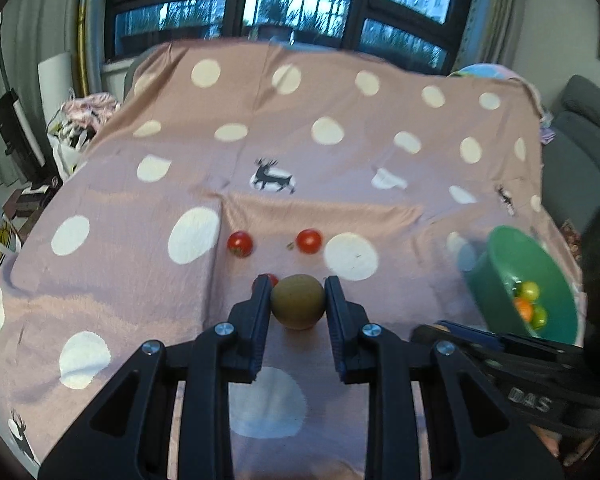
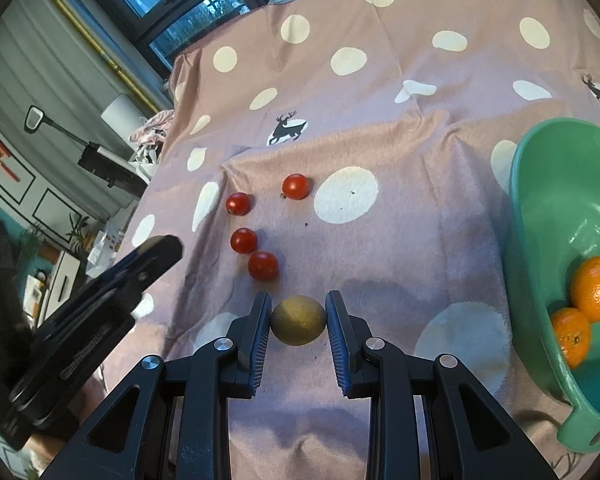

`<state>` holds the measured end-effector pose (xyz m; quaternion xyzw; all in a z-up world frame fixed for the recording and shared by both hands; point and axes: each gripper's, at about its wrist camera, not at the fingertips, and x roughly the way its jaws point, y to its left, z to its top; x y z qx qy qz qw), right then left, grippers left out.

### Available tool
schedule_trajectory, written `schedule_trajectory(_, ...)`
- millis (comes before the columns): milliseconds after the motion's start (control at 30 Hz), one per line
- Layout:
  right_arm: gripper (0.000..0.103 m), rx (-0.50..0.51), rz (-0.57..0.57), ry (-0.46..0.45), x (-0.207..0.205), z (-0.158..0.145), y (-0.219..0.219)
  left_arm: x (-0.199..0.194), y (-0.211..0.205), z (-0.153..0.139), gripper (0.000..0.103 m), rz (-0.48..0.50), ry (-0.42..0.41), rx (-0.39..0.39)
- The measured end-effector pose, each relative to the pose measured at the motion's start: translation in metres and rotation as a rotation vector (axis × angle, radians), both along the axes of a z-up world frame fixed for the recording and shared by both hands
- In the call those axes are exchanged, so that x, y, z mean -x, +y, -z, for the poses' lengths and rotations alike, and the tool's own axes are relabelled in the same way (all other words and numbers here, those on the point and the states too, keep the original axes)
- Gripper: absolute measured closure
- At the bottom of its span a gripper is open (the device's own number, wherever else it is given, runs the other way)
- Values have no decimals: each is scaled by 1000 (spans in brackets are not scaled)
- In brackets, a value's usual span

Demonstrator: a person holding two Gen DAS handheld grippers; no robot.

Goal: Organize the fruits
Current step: 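Lift the yellow fruit with the right tool toward the bowl, then carry the yellow fruit over the green bowl and lower it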

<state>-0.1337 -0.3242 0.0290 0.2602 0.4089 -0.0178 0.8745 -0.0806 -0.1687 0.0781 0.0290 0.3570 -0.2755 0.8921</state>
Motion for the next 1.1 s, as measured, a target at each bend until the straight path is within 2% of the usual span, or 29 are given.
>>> schedule_trajectory(267, 74, -28, 27, -42, 9, -8, -9, 28, -2, -26, 77, 42, -62, 88)
schedule_trajectory(500, 74, -35, 65, -102, 25, -22, -25, 49, -15, -40, 77, 83, -99, 113)
schedule_trajectory(867, 74, 14, 249, -206, 70, -49, -71, 74, -73, -54, 77, 177, -116, 129)
schedule_trajectory(967, 73, 56, 323, -204, 81, -51, -83, 80, -88, -55, 77, 203, -109, 136)
schedule_trajectory(1100, 73, 48, 385, -211, 95, -52, -99, 85, -106, -55, 77, 226, -105, 135)
